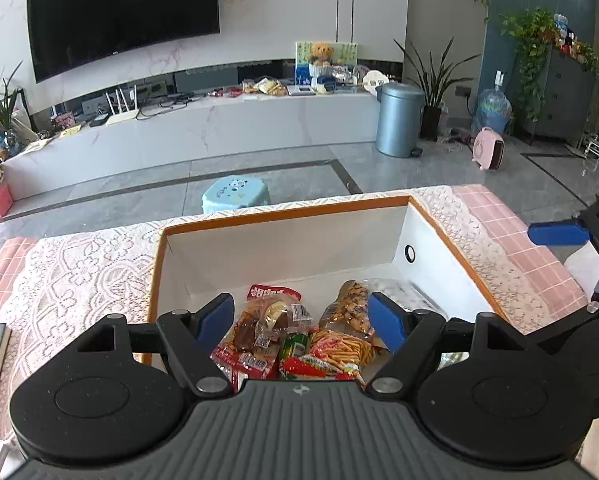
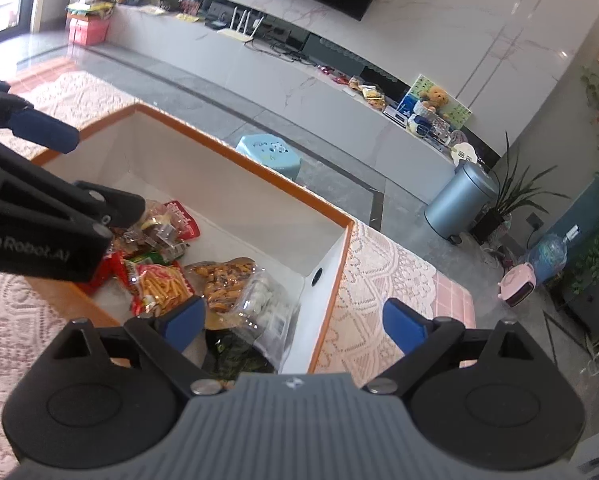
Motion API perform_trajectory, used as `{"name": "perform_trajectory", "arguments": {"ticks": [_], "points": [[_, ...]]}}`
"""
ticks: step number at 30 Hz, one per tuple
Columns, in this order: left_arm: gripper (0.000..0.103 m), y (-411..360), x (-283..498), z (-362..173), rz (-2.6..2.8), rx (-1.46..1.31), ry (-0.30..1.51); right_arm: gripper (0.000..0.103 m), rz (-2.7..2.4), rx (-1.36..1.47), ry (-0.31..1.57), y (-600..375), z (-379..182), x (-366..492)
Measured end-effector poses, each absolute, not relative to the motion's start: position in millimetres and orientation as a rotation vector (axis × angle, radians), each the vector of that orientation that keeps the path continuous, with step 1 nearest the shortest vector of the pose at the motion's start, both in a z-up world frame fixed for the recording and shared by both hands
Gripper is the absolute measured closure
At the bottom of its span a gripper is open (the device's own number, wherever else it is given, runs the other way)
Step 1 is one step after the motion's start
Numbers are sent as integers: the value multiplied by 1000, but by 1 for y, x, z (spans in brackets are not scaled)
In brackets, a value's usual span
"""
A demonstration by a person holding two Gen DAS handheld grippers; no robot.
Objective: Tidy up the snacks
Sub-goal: 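Move both tools back down toward the last two snacks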
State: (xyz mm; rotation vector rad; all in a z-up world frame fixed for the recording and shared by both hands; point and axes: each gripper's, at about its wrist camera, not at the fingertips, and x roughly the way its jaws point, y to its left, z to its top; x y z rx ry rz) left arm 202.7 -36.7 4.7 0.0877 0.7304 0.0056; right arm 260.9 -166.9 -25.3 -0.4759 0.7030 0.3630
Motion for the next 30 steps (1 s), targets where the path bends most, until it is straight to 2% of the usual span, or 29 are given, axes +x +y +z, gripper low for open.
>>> {"name": "perform_trajectory", "arguments": {"ticks": [14, 30], "points": [[14, -54, 133, 2, -124, 43, 709, 10, 313, -265, 671, -219, -19, 183], [16, -71, 103, -54, -291, -71, 885, 10, 234, -57, 736, -269, -81, 119]]}}
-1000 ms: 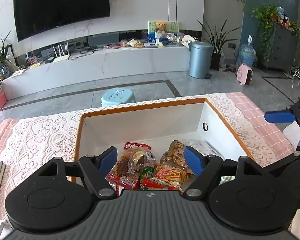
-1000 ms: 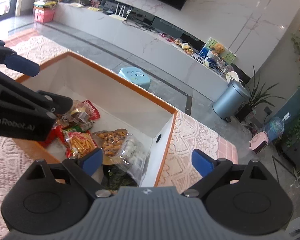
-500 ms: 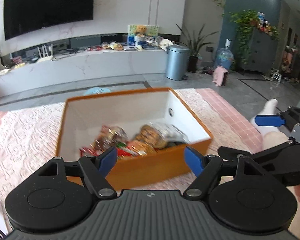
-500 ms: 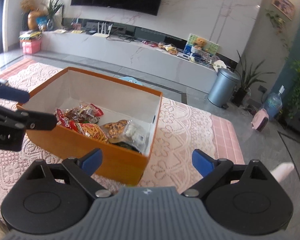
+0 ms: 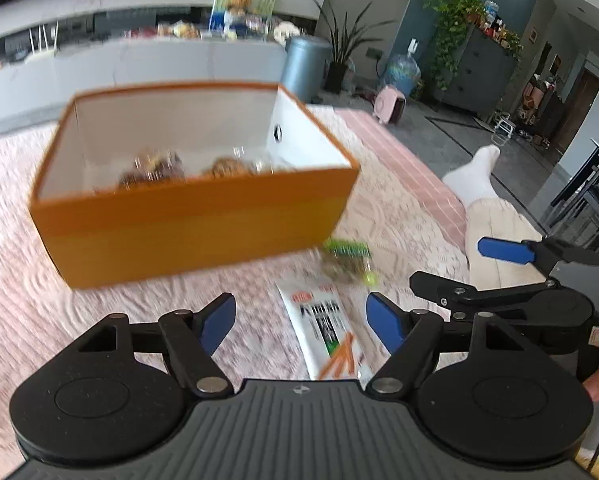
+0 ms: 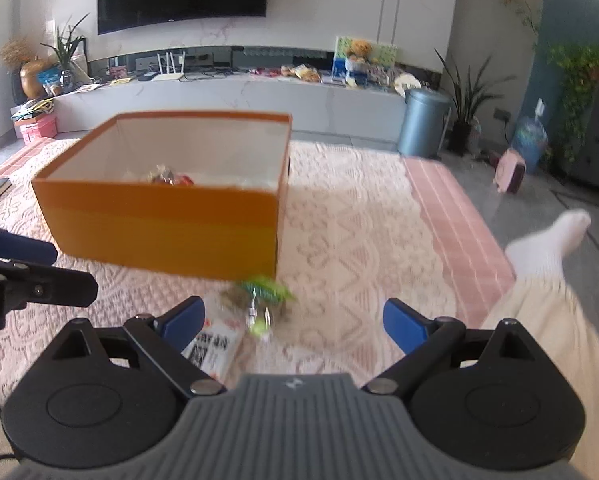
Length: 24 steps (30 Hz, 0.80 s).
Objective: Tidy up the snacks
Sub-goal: 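Move both tools back down toward the last two snacks, then grasp the spicy-strip packet with the left tool while the right tool grasps the green-labelled bag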
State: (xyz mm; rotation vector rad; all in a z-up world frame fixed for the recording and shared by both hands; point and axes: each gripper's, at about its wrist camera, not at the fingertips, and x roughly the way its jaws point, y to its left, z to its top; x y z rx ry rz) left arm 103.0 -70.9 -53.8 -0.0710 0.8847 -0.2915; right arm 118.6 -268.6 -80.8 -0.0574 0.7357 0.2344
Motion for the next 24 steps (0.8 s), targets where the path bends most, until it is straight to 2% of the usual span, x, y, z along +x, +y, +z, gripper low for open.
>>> {"name": "perform_trajectory", "arguments": {"ticks": [10, 24], "points": [[16, -103, 103, -96, -331, -66, 1012, 33, 190, 30, 835, -284, -120, 122], [16, -135, 127, -134, -244, -89, 1101, 34, 152, 200, 885, -309, -135, 138]]}}
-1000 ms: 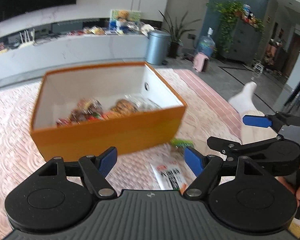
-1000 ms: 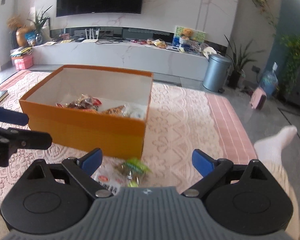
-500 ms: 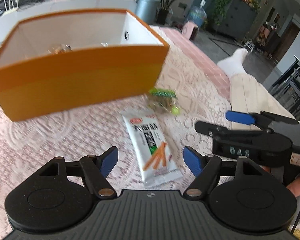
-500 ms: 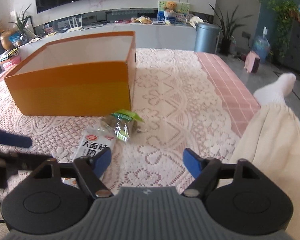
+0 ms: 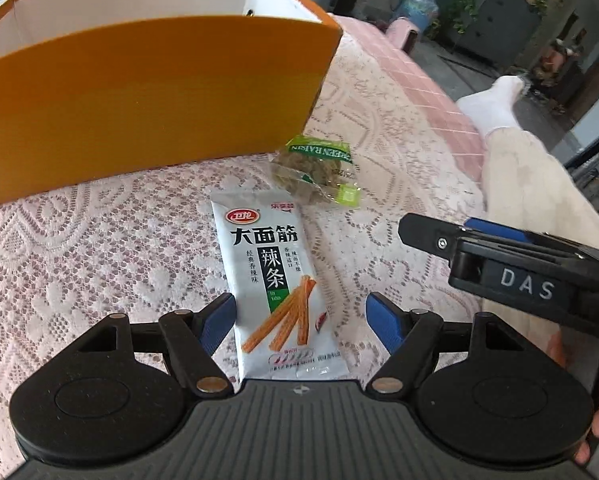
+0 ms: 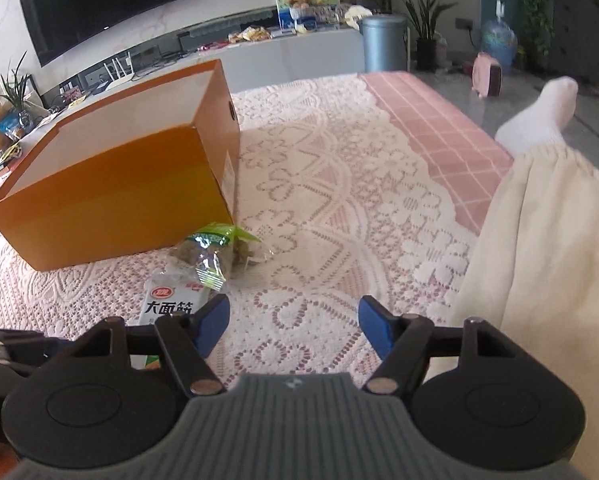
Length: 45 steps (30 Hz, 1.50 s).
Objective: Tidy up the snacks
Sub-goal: 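Grasp the spicy-strip packet with the left tool while the right tool grasps the green-labelled bag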
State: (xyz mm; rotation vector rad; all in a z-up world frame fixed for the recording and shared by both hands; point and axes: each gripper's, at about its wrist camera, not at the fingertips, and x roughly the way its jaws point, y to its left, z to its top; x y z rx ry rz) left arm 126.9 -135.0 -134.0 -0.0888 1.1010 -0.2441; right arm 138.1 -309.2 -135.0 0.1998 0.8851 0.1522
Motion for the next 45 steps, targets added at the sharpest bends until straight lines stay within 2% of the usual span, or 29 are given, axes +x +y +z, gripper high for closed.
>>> {"name": "perform_trajectory", "arguments": {"ticks": [6, 9, 11, 18, 27, 29, 37, 40, 45], "points": [[14, -149, 132, -140, -184, -23, 1095, 33, 167, 210, 896, -308, -140, 143], [25, -150, 132, -144, -153, 14, 1089, 33, 172, 206, 896, -307, -141, 145], [42, -150, 132, -144, -140, 49, 1068, 33, 174, 204, 894, -307, -141, 145], [48, -130, 124, -136, -171, 34, 1051, 33, 191, 165, 881, -300, -141, 146], [49, -76, 116, -119, -88, 39, 993, 33, 266, 110, 858, -274, -138, 152], [49, -67, 118, -118, -76, 27, 991, 28, 281, 100, 854, -265, -137, 158], [48, -63, 113, -125, -89, 45, 1004, 28, 281, 187, 904, -248, -145, 189], [43, -59, 113, -125, -89, 9, 1006, 30, 271, 233, 921, -250, -152, 197], [23, -65, 120, -127, -82, -30, 995, 33, 291, 291, 923, -252, -159, 209]]}}
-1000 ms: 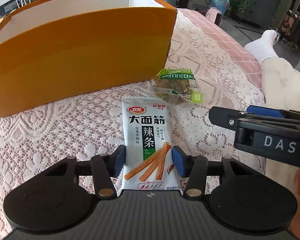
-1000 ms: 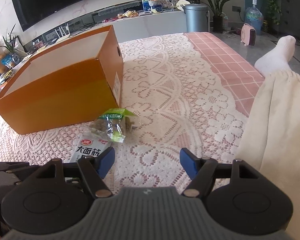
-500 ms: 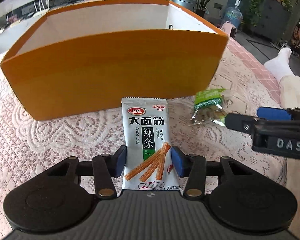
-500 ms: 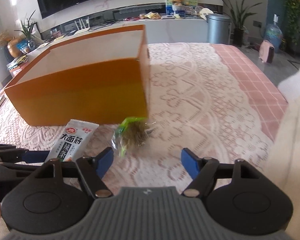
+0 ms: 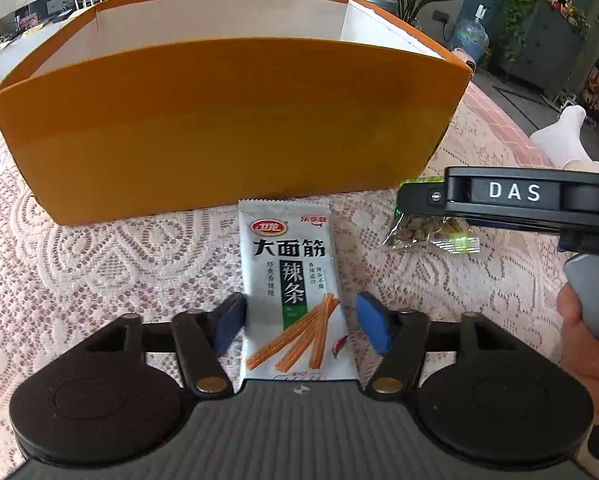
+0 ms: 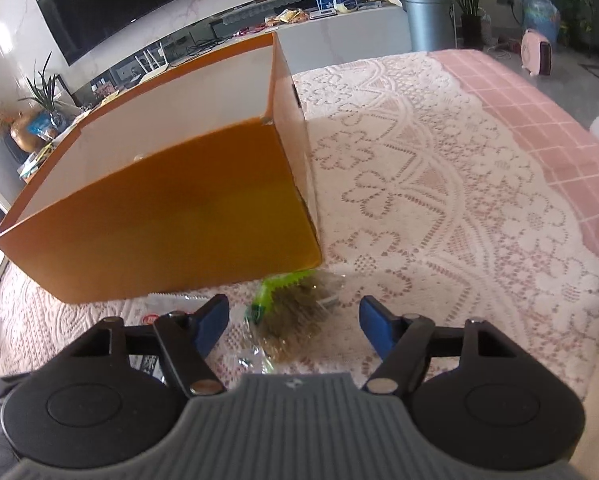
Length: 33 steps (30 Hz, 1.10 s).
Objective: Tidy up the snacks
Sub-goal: 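Grasp the spicy-strip packet with the left tool while the right tool grasps the green-labelled bag, then lift both packets and carry them over the orange box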
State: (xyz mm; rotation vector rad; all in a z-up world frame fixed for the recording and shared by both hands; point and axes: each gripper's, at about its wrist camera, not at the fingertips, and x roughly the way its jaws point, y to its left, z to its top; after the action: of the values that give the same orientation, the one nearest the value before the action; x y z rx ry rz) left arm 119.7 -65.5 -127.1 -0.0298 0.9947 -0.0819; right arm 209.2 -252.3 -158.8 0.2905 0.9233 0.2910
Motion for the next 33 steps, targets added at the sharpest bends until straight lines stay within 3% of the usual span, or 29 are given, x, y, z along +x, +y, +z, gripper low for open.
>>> {"name": "perform_trajectory", "arguments": {"ticks": [4, 8, 16, 33], "points": [[15, -80, 131, -134, -77, -15, 988, 35, 309, 329, 943, -252, -165, 212], [15, -88, 136, -139, -63, 31, 980, 49, 324, 307, 943, -247, -168, 211], [44, -91, 137, -141, -53, 70, 953, 56, 317, 272, 926, -246, -170, 205], [47, -65, 115, -106, -90, -30, 885, 59, 314, 162, 827, -248, -153, 180]]}}
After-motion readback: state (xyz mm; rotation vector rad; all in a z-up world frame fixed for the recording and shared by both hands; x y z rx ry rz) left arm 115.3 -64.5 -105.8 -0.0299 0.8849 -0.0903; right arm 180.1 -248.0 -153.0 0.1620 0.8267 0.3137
